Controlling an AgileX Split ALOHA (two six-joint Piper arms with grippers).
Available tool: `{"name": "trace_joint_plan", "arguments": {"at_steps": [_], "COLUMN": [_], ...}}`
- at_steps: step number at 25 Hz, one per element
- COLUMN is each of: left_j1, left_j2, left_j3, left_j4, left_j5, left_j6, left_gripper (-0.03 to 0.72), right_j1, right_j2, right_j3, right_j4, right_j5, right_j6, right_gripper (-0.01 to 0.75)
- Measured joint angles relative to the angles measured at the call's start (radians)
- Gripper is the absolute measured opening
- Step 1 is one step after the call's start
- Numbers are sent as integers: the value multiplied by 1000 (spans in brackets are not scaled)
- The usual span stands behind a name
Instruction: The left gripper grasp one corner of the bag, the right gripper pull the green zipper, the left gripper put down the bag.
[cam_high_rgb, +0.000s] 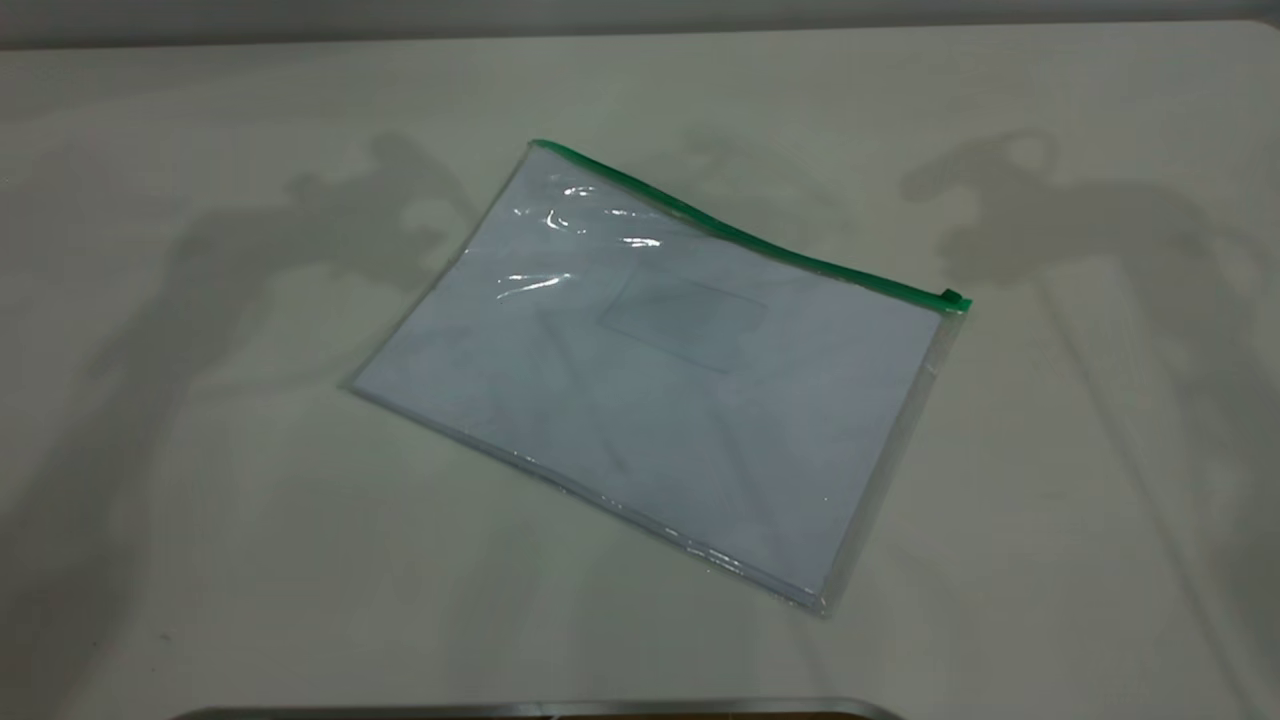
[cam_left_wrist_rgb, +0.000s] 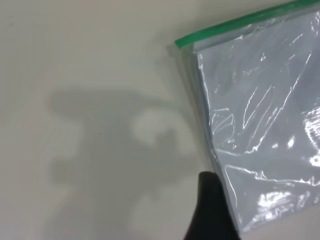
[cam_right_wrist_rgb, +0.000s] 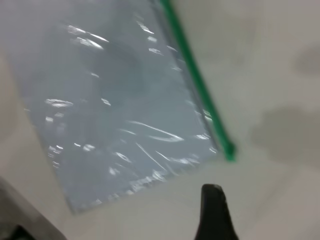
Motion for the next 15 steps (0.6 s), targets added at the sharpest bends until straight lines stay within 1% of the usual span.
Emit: {"name": "trace_joint_plan", "arguments": {"at_steps": [4, 9, 15], "left_j1": [0, 0, 0], "left_j2": [-85, -208, -364], "left_j3": [0, 0, 0], "left_j4": [85, 174, 251], "left_j5": [80, 208, 218], "left_j6": [-135, -205, -370], "left_gripper": [593, 590, 590], "right_j1": [13, 15, 15], "right_j2": [-115, -311, -562], "right_j3": [-1, -1, -5], "right_j4": [-52, -53, -53], "right_j5": [13, 23, 31], "right_j6": [60, 95, 176], "right_gripper": [561, 561, 561]}}
